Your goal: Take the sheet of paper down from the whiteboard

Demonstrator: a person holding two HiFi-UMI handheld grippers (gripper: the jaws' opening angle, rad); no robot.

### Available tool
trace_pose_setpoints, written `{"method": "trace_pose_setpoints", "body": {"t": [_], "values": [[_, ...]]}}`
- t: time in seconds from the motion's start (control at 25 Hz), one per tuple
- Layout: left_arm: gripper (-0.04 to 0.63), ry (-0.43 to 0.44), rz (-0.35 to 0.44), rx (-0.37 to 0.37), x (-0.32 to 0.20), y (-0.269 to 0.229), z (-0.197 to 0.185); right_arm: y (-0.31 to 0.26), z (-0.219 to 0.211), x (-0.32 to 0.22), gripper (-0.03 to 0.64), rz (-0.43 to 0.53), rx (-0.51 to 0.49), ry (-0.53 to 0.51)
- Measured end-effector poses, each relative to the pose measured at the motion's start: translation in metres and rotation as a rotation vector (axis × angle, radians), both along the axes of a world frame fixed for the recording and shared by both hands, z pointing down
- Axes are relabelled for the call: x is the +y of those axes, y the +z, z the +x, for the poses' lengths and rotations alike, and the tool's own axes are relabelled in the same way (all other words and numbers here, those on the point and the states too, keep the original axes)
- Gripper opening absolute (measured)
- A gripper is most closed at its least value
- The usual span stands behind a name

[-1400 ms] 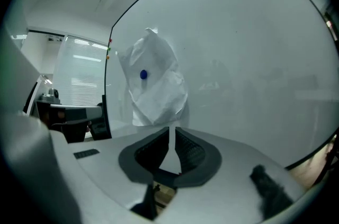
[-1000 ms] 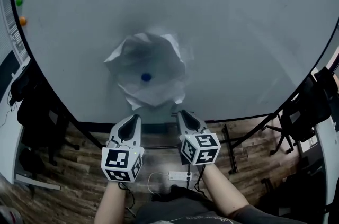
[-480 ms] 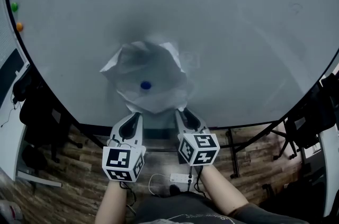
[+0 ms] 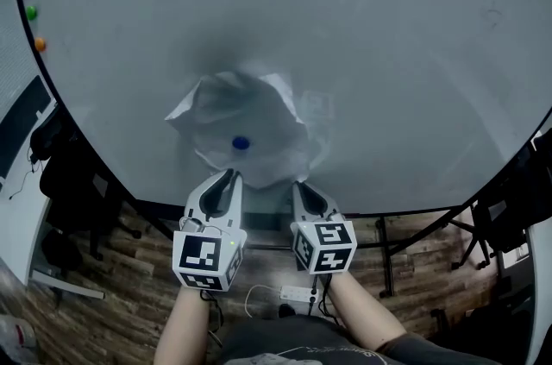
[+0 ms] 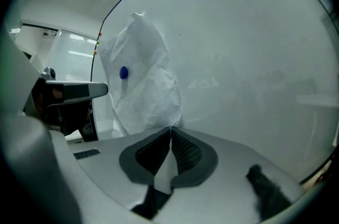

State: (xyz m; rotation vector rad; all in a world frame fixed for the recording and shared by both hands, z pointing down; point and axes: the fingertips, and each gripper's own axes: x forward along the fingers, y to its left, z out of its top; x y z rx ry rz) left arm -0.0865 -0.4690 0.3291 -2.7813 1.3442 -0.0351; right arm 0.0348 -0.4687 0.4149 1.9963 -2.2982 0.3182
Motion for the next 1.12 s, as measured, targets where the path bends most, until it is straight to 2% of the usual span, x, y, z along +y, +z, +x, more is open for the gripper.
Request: {"method": "trace_pose_setpoints", "body": {"t": [0.04,0.12,0.48,0.72,0.84,1.0,1.12], "values": [[0.031,-0.002,0.021,-0.008,-0.001,-0.005,0.002,0.0,-0.001,0.0,0.029,-0.002,-0.004,-0.005],[0.143,-0.004,0.048,-0.007,-0.004,-0.013,0.007,0.0,-0.001,0.0,0.029,-0.004,-0.009,-0.012],[0.16,-0.095,0.136,0.035,-0.017,-0.036,0.012,0.0,0.001,0.001,0.025,-0.002,-0.037,-0.038],[0.178,-0.128,0.153,0.007,-0.026,-0.041,0.017,0.0,0.001,0.0,0.025,-0.001,-0.042,-0.046],[0.176,-0.174,0.158,-0.008,-0.03,-0.04,0.017,0.0,0.001,0.0,0.025,-0.004,-0.041,-0.051],[0.158,-0.225,0.176,-0.019,-0.032,-0.04,0.016,0.0,0.003,0.0,0.025,-0.009,-0.032,-0.058],[0.137,-0.235,0.155,-0.012,-0.032,-0.038,0.016,-0.001,0.005,0.0,0.025,-0.006,-0.036,-0.055]]}}
